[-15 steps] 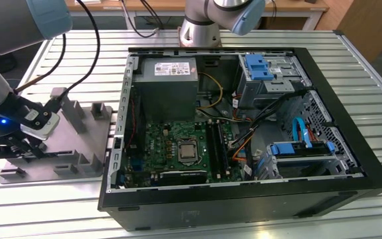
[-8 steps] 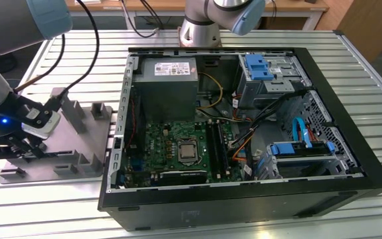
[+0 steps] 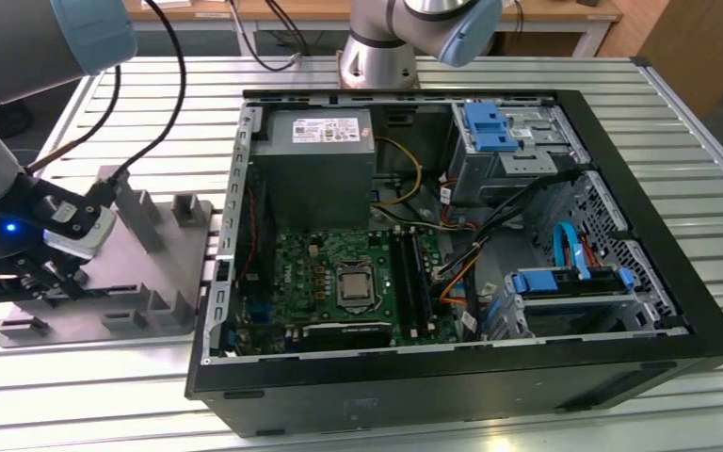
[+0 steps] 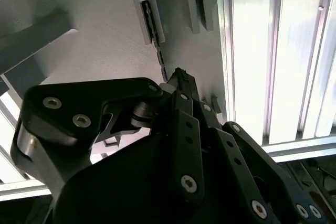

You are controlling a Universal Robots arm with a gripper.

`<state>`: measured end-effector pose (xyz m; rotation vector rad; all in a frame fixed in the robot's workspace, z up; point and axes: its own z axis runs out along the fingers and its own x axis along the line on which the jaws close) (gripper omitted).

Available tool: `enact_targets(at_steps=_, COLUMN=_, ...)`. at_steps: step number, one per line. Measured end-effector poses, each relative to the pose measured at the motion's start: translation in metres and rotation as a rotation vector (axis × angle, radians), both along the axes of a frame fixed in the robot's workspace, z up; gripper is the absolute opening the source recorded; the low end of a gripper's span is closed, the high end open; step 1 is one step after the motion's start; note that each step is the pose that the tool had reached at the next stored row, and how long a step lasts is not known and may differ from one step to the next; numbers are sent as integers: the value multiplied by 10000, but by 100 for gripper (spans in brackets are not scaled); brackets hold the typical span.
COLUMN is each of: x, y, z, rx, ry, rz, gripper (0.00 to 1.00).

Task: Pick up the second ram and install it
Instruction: 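Pick up the second ram and move it above second insertion slot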

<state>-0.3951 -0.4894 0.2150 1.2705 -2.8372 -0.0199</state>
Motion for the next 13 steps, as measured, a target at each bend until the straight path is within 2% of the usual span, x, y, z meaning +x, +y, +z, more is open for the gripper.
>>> enact_targets(at_steps=6, x=0, y=0, z=0, rx=0, ry=0, rz=601, gripper=10)
enact_targets(at_steps=13, x=0, y=0, z=-1, rx=0, ry=0, rz=1793, gripper=10)
